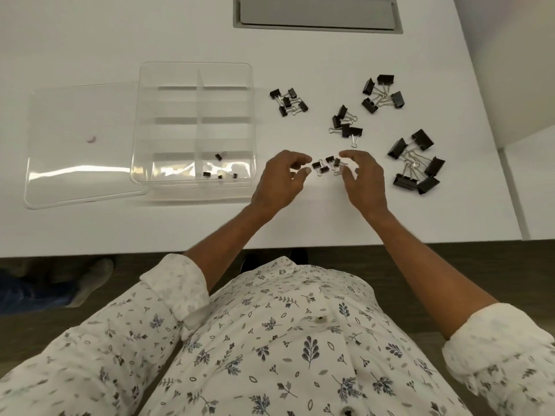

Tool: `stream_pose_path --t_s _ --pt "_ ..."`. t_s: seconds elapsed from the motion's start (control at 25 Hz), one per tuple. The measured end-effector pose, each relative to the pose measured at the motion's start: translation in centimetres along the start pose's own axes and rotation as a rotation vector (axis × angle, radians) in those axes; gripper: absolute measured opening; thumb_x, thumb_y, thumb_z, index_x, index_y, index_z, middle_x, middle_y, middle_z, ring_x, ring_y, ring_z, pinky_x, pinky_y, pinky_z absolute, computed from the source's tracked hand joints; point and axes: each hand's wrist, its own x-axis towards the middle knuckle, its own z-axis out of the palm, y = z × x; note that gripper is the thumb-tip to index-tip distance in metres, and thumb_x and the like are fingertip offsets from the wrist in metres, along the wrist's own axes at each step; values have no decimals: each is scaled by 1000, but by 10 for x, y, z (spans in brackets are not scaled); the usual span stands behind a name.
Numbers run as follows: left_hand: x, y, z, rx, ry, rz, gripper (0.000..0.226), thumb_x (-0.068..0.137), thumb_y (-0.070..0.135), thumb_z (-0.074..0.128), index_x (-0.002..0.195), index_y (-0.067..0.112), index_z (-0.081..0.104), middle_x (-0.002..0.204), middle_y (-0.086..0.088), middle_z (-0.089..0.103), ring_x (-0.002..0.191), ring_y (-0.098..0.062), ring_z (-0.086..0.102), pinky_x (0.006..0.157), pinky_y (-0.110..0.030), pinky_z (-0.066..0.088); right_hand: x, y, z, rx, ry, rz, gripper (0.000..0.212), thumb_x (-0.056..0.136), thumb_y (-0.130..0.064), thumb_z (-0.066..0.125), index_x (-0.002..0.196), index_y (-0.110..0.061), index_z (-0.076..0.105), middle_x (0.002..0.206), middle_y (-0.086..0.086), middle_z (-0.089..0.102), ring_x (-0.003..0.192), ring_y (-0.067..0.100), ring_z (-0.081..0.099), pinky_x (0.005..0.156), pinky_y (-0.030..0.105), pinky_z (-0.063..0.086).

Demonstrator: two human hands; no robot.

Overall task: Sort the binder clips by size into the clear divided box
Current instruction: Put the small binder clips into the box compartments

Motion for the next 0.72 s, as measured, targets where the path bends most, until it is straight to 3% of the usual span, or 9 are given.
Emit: stream_pose_path --t_s 0.16,0.24,0.32,0.44,0.56,0.72 --pt "15 -4 40 230 -66 44 33 95 14 66 128 10 66 129 -7 60 124 -23 53 107 -36 46 8 32 -9 -225 -215 -112 21 97 -17 66 117 -16 73 132 4 64 122 24 57 105 35 45" --pt "22 -1 58 327 -124 22 37 97 15 63 134 10 63 141 -9 54 134 -26 45 112 -32 37 8 40 -11 -262 -278 -152 18 97 -19 66 112 -13 75 130 5 65 119 27 58 100 34 45" --pt "27 -1 70 393 -152 22 38 98 18 64 135 10 63 145 -8 52 137 -26 41 112 -34 38 8 47 -12 -258 -286 -219 14 97 -18 66 107 -11 74 120 6 67 110 28 60 92 36 49" --pt "27 -9 79 431 -114 27 31 96 16 66 126 10 70 136 -7 60 131 -26 46 107 -36 44 7 55 -17 -225 -314 -301 13 97 -17 66 108 -11 68 106 6 66 96 27 60 81 36 51" --pt "25 -16 78 419 -26 3 21 94 9 66 113 12 73 119 -5 67 117 -24 54 100 -34 46 11 56 -22 -171 -329 -311 19 96 -14 67 113 -11 62 105 6 61 90 21 61 78 35 52" --pt "20 -17 74 305 65 -84 39 89 13 74 126 16 64 121 -3 64 110 -21 60 97 -35 51 19 52 -23 -93 -389 -387 25 95 -5 64 119 -11 62 109 6 58 85 12 59 79 33 54"
